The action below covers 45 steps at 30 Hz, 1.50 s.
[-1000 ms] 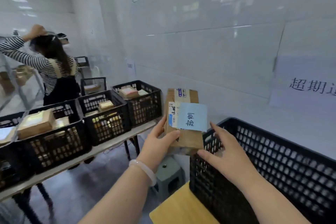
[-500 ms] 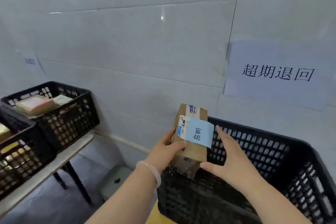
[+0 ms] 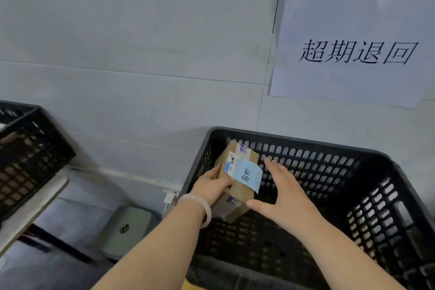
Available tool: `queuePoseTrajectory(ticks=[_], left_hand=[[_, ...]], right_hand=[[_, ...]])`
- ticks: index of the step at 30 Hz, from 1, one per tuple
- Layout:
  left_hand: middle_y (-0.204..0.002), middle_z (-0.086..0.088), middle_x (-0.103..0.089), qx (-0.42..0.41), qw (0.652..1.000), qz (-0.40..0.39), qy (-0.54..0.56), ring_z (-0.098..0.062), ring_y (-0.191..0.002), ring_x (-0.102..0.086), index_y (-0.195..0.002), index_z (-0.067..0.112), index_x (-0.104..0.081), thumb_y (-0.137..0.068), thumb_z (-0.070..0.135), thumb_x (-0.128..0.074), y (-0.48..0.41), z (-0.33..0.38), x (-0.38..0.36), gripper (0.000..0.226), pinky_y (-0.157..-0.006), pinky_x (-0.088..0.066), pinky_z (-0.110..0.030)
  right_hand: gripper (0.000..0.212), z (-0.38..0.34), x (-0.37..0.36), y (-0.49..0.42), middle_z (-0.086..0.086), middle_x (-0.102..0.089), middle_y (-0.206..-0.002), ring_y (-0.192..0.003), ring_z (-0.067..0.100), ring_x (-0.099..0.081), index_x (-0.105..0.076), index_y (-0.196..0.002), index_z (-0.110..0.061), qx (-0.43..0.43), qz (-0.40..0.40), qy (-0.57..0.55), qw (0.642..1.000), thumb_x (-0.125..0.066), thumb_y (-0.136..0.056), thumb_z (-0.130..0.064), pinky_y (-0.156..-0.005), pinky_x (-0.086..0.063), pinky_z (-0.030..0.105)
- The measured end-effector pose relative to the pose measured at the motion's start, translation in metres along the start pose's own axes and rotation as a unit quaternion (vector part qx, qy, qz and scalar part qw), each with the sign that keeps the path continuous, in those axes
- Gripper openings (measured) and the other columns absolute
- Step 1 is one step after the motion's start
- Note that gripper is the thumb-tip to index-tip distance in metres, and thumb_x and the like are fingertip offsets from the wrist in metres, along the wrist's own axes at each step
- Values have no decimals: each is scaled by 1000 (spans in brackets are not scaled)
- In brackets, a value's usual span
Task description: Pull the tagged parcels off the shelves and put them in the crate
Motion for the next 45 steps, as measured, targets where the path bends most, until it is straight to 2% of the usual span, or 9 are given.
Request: queuePoseTrajectory(ticks=[3,7,10,14,18,24,35,40,45], left_hand=[[-118,13,-64,-12,999,42,-10,-9,-100,-61,-143,40,-45,-93,30,-60,-13,-9,-4,53,-80,-52,-27],[-132,12,-56,-60,989,63,-119,4,-90,-55,-150,43,-27,-100,26,-51,-14,-13,-5,58,-63,-44,-12],[-150,4,-40,-140,962,81,-218,-12,-126,-49,-150,46,-24,-99,25,-51,-11,-12,-6,62,-99,-50,-33],[-162,-1,-14,-227,842,113,-475,-21,-149,-7,-151,35,-31,-96,47,-51,0,-9,-12,60,-120,-20,-42],[-161,-4,-20,-248,731,98,-628,-26,-149,-11,-151,33,-29,-92,63,-46,1,-12,-23,68,-120,-10,-48],[-158,-2,-30,-225,710,143,-652,-25,-145,-27,-151,33,-27,-94,60,-41,-6,-8,-22,64,-121,-12,-47],[-165,-1,-11,-242,669,160,-684,-24,-151,-7,-154,38,-14,-89,70,-41,36,14,-1,77,-121,-6,-49],[-164,-1,-16,-224,685,259,-643,-24,-150,-15,-154,39,-16,-88,69,-43,95,2,28,77,-121,-11,-49],[-166,0,-3,-104,697,371,-605,-23,-151,-7,-154,41,-17,-87,73,-41,183,-43,74,78,-121,-4,-51]], right_hand=[[108,9,-6,-5,-17,-6,-161,-146,3,-3,-7,-152,-45,-5,-14,-14,1000,-71,-68,-67,-118,-15,34],[104,17,-11,-10,-17,-6,-160,-145,1,-2,-10,-151,-46,-11,-23,-33,999,-73,-70,-63,-116,-15,33],[103,19,-15,-14,-17,-7,-160,-145,2,-4,-9,-150,-48,-13,-22,-39,999,-73,-70,-63,-116,-17,35],[101,20,-20,-15,-20,-7,-159,-145,3,-6,-6,-148,-51,5,-29,-33,999,-70,-71,-65,-115,-20,37],[99,21,-20,-14,-19,-8,-160,-146,4,-7,-8,-149,-48,23,-28,-18,999,-69,-72,-65,-118,-21,39],[98,23,-19,-9,-16,-4,-161,-147,6,-3,-6,-152,-43,55,-26,62,996,-64,-76,-66,-119,-13,39],[99,8,-18,-1,-6,-4,-163,-149,14,2,-5,-153,-36,126,3,156,980,-58,-76,-71,-118,-1,40],[92,-28,-19,12,-5,-17,-160,-147,14,-10,-17,-152,-34,247,33,140,958,-58,-77,-69,-118,-5,39],[93,-92,-45,31,-11,-4,-162,-147,8,6,-8,-153,-38,385,-58,97,916,-56,-79,-68,-120,-1,36]])
Point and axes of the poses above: each hand's wrist, its own y-axis away from the middle knuckle, its own x-axis out of the back of the hand, z = x × y, the point moved 1 cm from there along -y, towards the middle knuckle
